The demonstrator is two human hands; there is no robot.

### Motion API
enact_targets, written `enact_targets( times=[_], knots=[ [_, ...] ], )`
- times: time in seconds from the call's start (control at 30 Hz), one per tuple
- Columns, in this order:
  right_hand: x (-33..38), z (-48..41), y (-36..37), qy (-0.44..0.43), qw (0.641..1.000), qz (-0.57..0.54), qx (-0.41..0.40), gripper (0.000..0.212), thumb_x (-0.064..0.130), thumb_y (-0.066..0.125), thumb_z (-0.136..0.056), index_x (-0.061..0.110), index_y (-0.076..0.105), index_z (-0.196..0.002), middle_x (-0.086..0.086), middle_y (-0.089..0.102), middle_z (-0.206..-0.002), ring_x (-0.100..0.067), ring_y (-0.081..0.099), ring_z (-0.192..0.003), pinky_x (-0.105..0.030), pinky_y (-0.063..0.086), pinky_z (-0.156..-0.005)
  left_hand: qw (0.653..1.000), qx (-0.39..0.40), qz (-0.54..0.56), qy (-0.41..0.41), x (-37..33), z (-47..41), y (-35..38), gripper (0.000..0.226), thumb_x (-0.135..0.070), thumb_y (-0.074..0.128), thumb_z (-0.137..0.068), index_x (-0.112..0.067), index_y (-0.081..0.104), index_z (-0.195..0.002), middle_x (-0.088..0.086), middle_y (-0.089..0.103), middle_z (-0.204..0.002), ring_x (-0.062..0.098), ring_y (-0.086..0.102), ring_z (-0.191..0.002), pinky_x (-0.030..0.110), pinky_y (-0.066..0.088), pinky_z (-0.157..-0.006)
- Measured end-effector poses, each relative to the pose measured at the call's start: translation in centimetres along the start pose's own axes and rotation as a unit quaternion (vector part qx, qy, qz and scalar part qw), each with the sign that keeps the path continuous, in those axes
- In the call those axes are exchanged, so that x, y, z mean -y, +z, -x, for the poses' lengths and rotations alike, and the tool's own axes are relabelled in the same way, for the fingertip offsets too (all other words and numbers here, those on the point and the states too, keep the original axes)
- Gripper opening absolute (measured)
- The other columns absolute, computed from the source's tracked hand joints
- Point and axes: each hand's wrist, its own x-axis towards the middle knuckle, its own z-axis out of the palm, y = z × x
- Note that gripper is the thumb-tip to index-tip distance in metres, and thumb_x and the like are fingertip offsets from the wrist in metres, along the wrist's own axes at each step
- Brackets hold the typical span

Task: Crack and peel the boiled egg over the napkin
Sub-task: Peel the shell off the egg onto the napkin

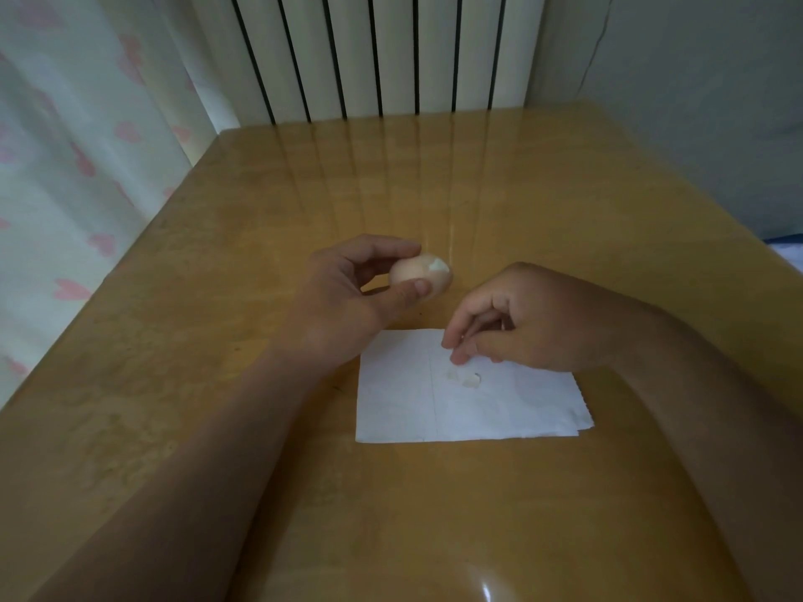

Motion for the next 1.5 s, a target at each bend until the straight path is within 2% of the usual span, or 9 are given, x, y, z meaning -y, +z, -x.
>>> enact_targets(
  times=[0.2, 0.3, 0.4, 0.5, 0.57, 0.7, 0.83, 1.2, 1.5],
  knots=[
    [0.0, -0.1, 0.2, -0.05, 0.997, 0.033, -0.055, 0.007, 0.025, 0.085, -0.076, 0.023, 0.078, -0.078, 0.015, 0.067, -0.062, 0.001, 0.059, -0.057, -0.013, 0.043, -0.054, 1.0, 0.0, 0.001, 0.014, -0.1, 0.1, 0.0, 0.032, -0.012, 0.083, -0.075, -0.022, 0.073, -0.104, 0.002, 0.075, -0.108, 0.016, 0.071, -0.108, 0.035, 0.059, -0.086],
    [0.1, 0.0, 0.3, -0.039, 0.998, 0.048, -0.029, 0.01, 0.037, 0.082, -0.077, 0.031, 0.081, -0.085, 0.022, 0.061, -0.062, -0.002, 0.052, -0.056, -0.017, 0.04, -0.053, 1.0, -0.001, -0.003, 0.014, 0.0, 0.1, 0.1, 0.032, -0.011, 0.084, -0.075, -0.02, 0.073, -0.105, 0.003, 0.075, -0.109, 0.017, 0.071, -0.108, 0.036, 0.059, -0.087],
    [0.2, 0.3, 0.3, -0.006, 0.998, 0.058, -0.003, 0.019, 0.026, 0.067, -0.091, 0.032, 0.078, -0.105, 0.028, 0.066, -0.077, 0.006, 0.059, -0.066, -0.009, 0.041, -0.061, 1.0, 0.0, 0.004, 0.015, 0.1, 0.1, 0.1, 0.032, -0.006, 0.083, -0.077, -0.017, 0.073, -0.106, 0.004, 0.074, -0.11, 0.017, 0.07, -0.108, 0.033, 0.058, -0.085],
    [0.3, 0.4, 0.3, 0.016, 0.999, 0.041, -0.02, 0.022, 0.014, 0.061, -0.095, 0.026, 0.076, -0.106, 0.012, 0.077, -0.083, 0.012, 0.062, -0.061, -0.006, 0.042, -0.059, 1.0, 0.0, 0.008, 0.014, 0.0, 0.1, 0.1, 0.033, -0.007, 0.084, -0.076, -0.017, 0.073, -0.105, 0.004, 0.074, -0.11, 0.018, 0.07, -0.109, 0.038, 0.059, -0.086],
    [0.3, 0.3, 0.2, 0.024, 0.998, 0.039, -0.052, 0.009, 0.029, 0.074, -0.087, 0.028, 0.076, -0.095, 0.009, 0.074, -0.064, 0.004, 0.066, -0.058, -0.015, 0.046, -0.059, 1.0, 0.003, 0.013, 0.014, -0.1, 0.2, 0.3, 0.035, -0.01, 0.087, -0.072, -0.018, 0.073, -0.103, 0.003, 0.074, -0.109, 0.018, 0.07, -0.109, 0.043, 0.06, -0.087],
    [0.5, 0.1, 0.2, 0.031, 0.988, 0.043, -0.142, 0.029, 0.052, 0.074, -0.078, 0.023, 0.072, -0.074, 0.007, 0.07, -0.055, 0.0, 0.063, -0.048, -0.017, 0.043, -0.049, 1.0, 0.01, 0.015, 0.024, -0.1, 0.4, 0.6, 0.038, -0.015, 0.084, -0.068, -0.019, 0.07, -0.103, 0.001, 0.071, -0.107, 0.017, 0.068, -0.11, 0.037, 0.06, -0.083],
    [0.5, -0.5, 0.3, 0.055, 0.968, -0.111, -0.217, 0.035, 0.045, 0.069, -0.086, 0.011, 0.069, -0.079, -0.001, 0.074, -0.064, -0.007, 0.066, -0.051, -0.021, 0.043, -0.043, 0.996, 0.006, -0.03, 0.081, 0.1, 0.6, 0.9, 0.038, -0.012, 0.084, -0.071, -0.022, 0.067, -0.103, 0.003, 0.066, -0.109, 0.021, 0.066, -0.11, 0.033, 0.061, -0.081],
    [0.8, -0.9, 0.9, 0.107, 0.91, -0.358, -0.181, 0.021, 0.003, 0.075, -0.084, -0.01, 0.065, -0.098, -0.021, 0.073, -0.077, -0.026, 0.072, -0.066, -0.035, 0.059, -0.059, 0.948, 0.004, -0.198, 0.248, 0.9, 0.6, 1.0, 0.038, -0.019, 0.082, -0.075, -0.002, 0.07, -0.106, 0.002, 0.056, -0.107, 0.02, 0.065, -0.099, 0.036, 0.061, -0.077],
    [0.5, -1.3, 1.4, 0.122, 0.927, -0.269, -0.23, 0.003, -0.007, 0.066, -0.083, -0.007, 0.069, -0.082, -0.022, 0.073, -0.07, -0.022, 0.071, -0.057, -0.033, 0.061, -0.055, 0.912, -0.007, -0.275, 0.304, 1.3, 0.2, 1.0, 0.035, -0.016, 0.079, -0.076, 0.004, 0.072, -0.104, 0.014, 0.062, -0.104, 0.022, 0.065, -0.091, 0.035, 0.056, -0.071]
  ],
)
